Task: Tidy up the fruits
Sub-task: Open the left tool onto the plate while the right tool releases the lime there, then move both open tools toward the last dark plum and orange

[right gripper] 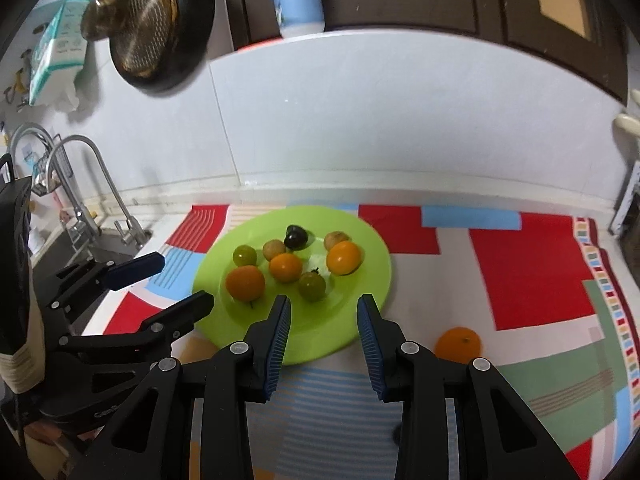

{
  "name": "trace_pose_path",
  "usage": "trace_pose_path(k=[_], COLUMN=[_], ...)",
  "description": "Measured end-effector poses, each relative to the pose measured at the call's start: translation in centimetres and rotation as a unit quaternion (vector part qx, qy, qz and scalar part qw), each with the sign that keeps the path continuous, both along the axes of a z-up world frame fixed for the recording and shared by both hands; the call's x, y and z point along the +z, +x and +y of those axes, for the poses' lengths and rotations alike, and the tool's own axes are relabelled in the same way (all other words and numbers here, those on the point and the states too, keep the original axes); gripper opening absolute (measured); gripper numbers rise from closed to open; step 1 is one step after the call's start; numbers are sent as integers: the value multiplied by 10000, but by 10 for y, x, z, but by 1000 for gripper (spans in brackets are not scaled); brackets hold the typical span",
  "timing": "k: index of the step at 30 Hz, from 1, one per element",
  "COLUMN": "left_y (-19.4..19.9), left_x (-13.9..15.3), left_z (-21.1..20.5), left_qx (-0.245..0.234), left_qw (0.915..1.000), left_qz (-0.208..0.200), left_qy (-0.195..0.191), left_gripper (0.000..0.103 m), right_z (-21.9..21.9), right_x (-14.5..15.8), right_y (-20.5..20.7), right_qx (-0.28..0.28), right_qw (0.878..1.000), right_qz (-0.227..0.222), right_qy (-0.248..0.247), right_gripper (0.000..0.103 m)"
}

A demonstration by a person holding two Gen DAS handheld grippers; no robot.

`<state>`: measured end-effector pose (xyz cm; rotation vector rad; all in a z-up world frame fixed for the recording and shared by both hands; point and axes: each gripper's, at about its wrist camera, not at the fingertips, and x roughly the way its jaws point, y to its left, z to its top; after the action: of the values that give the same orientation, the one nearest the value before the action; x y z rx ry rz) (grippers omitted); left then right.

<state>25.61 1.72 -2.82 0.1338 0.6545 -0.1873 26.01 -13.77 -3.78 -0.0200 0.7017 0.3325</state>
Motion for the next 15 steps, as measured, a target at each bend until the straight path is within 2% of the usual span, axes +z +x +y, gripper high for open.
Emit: trace_pose_path(k=[3,15], left_y=[-9,-38], left_x=[9,23], left_z=[-5,-36], left_qx=[-83,-561], left_qw=[9999,9981], left_qz=[-86,-260], left_qy=[-28,-15], left_gripper=[68,72], right_z=[-8,-39], right_x=[6,15], right_y=[-11,-52], right_qx=[-74,-374], right_qw=[9999,9990], right_qz=[-83,-59], right_qy=[-49,-252], right_gripper=[40,40])
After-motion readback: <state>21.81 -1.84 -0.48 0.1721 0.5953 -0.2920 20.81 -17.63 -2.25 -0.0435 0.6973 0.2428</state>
